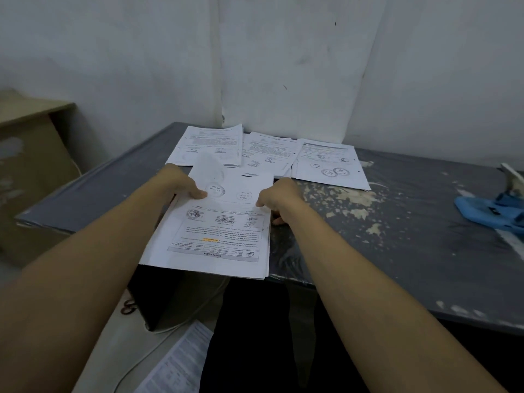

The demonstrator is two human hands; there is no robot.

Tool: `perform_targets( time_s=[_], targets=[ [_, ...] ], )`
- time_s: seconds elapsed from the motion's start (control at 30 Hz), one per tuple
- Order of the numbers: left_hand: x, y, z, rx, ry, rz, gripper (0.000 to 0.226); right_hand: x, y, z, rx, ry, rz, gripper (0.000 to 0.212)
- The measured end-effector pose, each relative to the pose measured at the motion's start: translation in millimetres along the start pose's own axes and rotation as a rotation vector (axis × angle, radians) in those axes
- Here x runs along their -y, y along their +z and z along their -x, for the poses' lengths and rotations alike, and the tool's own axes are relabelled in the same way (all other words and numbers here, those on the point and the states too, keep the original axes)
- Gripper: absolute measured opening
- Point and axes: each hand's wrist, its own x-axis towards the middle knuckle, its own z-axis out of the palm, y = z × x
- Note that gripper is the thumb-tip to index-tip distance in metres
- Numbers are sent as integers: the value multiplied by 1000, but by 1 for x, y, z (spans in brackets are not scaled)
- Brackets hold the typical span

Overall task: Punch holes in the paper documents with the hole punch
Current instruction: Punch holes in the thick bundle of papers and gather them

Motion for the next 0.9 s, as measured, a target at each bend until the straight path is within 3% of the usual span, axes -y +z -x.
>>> perform_targets(
  time_s=[0.13,0.33,0.47,0.6,0.7,0.9],
  targets=[
    [7,-13,7,307,-47,252,41,2,-4,4,34,-24,1,24],
    [16,-23,16,402,97,501,59,-2,0,6,47,-47,-83,25],
    [5,-36,24,425,213,528,49,1,-7,8,95,-32,-348,33],
    [-13,-46,34,400,330,609,43,3,-24,9,134,-83,-678,40],
    [-34,-45,44,291,442,710,50,9,-45,8,96,-197,-826,40],
    [-92,-21,73,46,692,821,35,23,-103,11,-173,-418,-780,25]
  ],
)
